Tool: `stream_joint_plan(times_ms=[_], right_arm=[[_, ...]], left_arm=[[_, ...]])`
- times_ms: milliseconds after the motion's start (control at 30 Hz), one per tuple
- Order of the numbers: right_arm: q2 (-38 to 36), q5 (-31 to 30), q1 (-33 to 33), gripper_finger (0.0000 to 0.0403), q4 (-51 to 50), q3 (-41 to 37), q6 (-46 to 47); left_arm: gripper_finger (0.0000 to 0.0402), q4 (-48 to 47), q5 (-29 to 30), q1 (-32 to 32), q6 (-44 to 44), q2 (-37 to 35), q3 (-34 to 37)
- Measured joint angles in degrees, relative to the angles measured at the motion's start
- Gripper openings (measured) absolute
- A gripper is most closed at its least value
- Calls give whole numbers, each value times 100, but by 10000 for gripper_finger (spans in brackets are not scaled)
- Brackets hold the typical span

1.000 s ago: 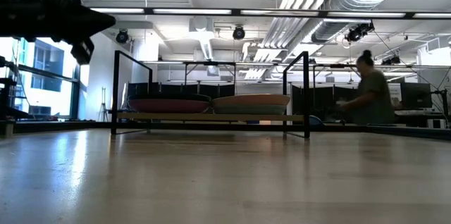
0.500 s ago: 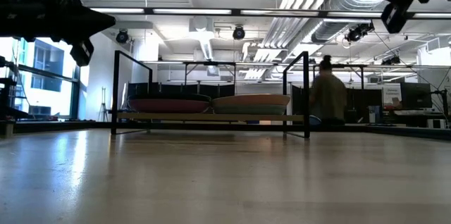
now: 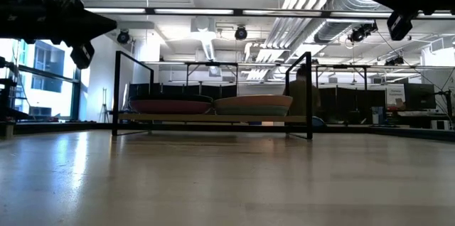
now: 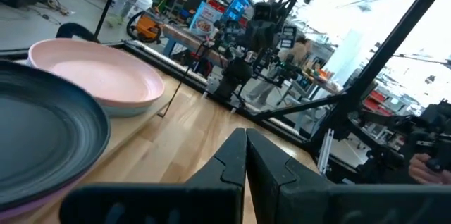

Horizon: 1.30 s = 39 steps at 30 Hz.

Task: Place and stack plates onto a shelf
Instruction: Return to Home Position

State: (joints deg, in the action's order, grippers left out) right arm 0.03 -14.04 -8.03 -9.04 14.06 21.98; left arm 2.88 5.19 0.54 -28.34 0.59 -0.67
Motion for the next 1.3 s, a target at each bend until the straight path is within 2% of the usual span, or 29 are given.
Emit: stream_joint_plan(times_ms=[167, 433, 567, 800, 1167, 1300], right_arm=[[7, 503, 349, 0, -216, 0, -259], [4, 632, 428, 0, -672, -1, -529], [2, 637, 426, 0, -254, -366, -592], [1, 706, 426, 0, 1203, -1347, -597], [13, 593, 426, 0, 1495, -1349, -1322], [58, 616, 426, 0, 1110, -1346, -545]], left_arm=[[0, -61, 2, 0, 0, 36, -1], [0, -68, 2, 0, 0, 43, 0], [0, -55, 0, -2, 0, 43, 0], [0, -55, -1, 0, 0, 43, -1], [0, -55, -2, 0, -2, 49, 0], [0, -53, -2, -1, -1, 49, 0]])
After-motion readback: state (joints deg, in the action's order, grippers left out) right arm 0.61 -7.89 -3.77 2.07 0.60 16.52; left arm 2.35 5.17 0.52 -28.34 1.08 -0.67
